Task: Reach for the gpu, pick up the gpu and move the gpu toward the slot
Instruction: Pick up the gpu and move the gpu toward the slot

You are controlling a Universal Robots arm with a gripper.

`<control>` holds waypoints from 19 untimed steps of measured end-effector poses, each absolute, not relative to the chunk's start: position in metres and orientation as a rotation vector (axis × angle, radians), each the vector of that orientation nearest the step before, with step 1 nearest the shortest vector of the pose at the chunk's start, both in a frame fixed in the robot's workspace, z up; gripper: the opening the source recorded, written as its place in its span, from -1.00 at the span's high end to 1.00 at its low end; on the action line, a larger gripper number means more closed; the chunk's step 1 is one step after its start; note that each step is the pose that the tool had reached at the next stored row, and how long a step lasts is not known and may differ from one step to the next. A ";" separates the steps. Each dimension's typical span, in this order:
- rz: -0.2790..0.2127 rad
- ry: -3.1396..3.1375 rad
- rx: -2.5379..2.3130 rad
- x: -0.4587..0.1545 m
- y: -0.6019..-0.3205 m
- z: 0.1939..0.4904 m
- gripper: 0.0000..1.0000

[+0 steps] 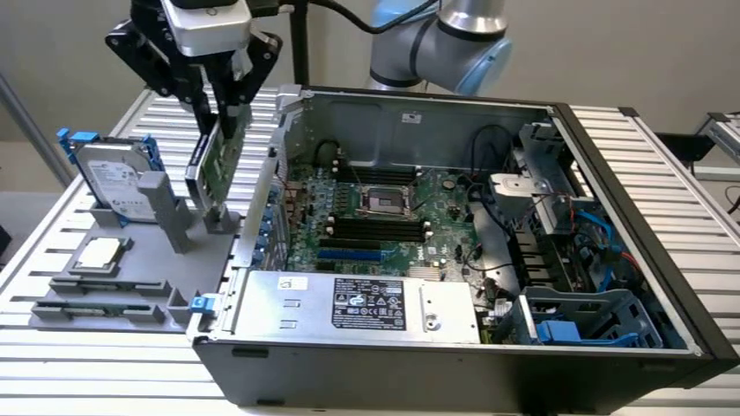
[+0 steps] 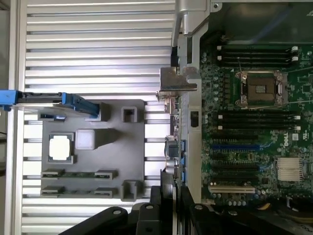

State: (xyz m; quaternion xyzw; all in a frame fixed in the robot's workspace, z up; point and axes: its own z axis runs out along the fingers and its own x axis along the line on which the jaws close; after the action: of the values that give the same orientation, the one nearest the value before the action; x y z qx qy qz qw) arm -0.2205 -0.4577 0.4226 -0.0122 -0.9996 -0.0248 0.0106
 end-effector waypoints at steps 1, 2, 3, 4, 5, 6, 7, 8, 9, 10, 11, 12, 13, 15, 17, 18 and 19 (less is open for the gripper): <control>-0.081 -3.119 -0.038 -0.216 -0.458 0.423 0.47; -0.084 -3.118 -0.038 -0.212 -0.458 0.423 0.47; -0.086 -3.117 -0.038 -0.207 -0.458 0.423 0.47; -0.089 -3.117 -0.038 -0.202 -0.458 0.423 0.47; -0.092 -3.116 -0.038 -0.198 -0.458 0.423 0.47; -0.094 -3.116 -0.038 -0.193 -0.458 0.423 0.47; -0.096 -3.115 -0.038 -0.189 -0.458 0.423 0.47; -0.098 -3.115 -0.038 -0.184 -0.458 0.423 0.47; -0.100 -3.115 -0.038 -0.180 -0.458 0.423 0.47; -0.101 -3.114 -0.038 -0.175 -0.458 0.423 0.47; -0.102 -3.114 -0.038 -0.171 -0.458 0.423 0.47; -0.102 -3.114 -0.038 -0.166 -0.458 0.423 0.47; -0.103 -3.114 -0.038 -0.162 -0.458 0.423 0.47; -0.103 -3.114 -0.038 -0.152 -0.458 0.423 0.47; -0.103 -3.114 -0.038 -0.143 -0.458 0.423 0.47; -0.103 -3.114 -0.038 -0.139 -0.458 0.422 0.47; -0.103 -3.114 -0.038 -0.134 -0.458 0.422 0.47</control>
State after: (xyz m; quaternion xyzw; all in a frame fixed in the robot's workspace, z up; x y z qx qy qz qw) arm -0.1344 -0.4581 0.4217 -0.0121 -0.9993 -0.0332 0.0130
